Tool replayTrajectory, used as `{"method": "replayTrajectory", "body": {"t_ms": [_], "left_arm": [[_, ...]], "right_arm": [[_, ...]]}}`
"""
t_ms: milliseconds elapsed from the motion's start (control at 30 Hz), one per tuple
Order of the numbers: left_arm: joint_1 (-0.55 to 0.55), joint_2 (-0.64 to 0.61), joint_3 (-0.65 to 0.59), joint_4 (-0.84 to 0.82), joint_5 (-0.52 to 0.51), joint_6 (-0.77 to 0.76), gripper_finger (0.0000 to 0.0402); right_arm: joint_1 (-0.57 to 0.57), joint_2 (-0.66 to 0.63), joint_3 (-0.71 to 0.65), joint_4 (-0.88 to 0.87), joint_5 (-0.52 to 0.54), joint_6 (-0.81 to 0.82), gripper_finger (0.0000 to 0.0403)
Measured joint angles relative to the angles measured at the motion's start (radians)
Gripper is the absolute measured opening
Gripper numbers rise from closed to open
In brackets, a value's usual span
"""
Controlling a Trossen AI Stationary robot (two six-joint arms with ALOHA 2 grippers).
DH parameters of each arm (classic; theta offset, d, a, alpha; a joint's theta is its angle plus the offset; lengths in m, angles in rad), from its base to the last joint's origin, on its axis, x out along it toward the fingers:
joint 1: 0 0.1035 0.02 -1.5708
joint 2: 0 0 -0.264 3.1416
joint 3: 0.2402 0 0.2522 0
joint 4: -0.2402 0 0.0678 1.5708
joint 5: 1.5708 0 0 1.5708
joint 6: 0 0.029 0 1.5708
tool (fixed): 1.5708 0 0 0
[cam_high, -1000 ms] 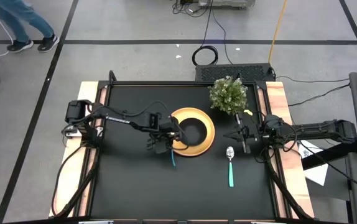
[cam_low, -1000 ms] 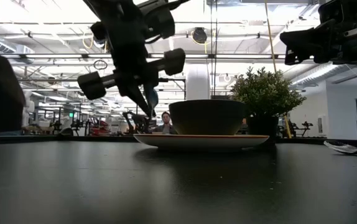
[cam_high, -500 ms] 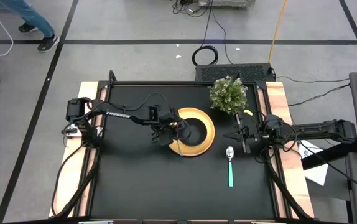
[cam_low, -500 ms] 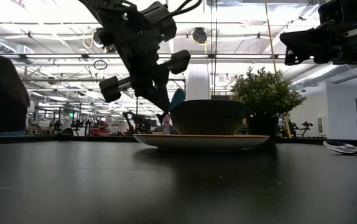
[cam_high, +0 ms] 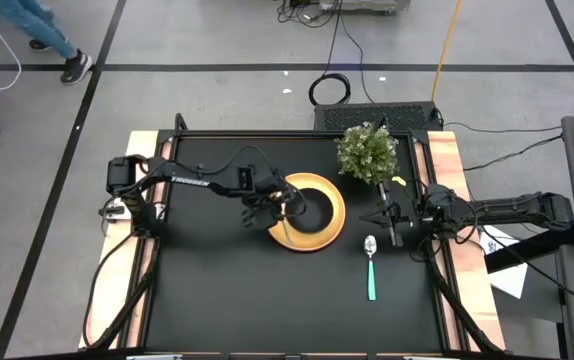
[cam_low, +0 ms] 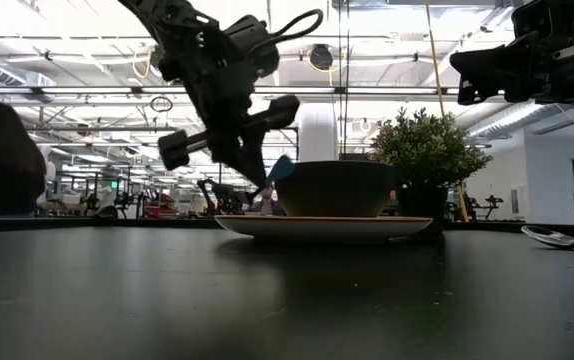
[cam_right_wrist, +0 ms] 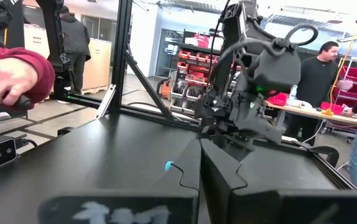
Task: Set table place
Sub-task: Put the blue fork on the yellow plate to the left of the black bowl
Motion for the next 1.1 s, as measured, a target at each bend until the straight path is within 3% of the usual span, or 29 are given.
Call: {"method": "replayTrajectory", "body": {"t_ms": [267, 733, 1100], "left_arm": [[0.000, 0.000, -0.049, 0.081, -0.020, 0.016, 0.0002], [0.013, 0.001, -0.051, 0.082, -0.026, -0.001, 0.0002], [0.013, 0.023, -0.133, 0.187, -0.032, 0.000, 0.0004]], "right_arm": [[0.000, 0.000, 0.000, 0.000, 0.000, -0.002, 0.0000], [0.000, 0.000, 0.000, 0.001, 0.000, -0.003, 0.0000], [0.000, 0.000, 0.000, 0.008, 0.000, -0.001, 0.0000]]}}
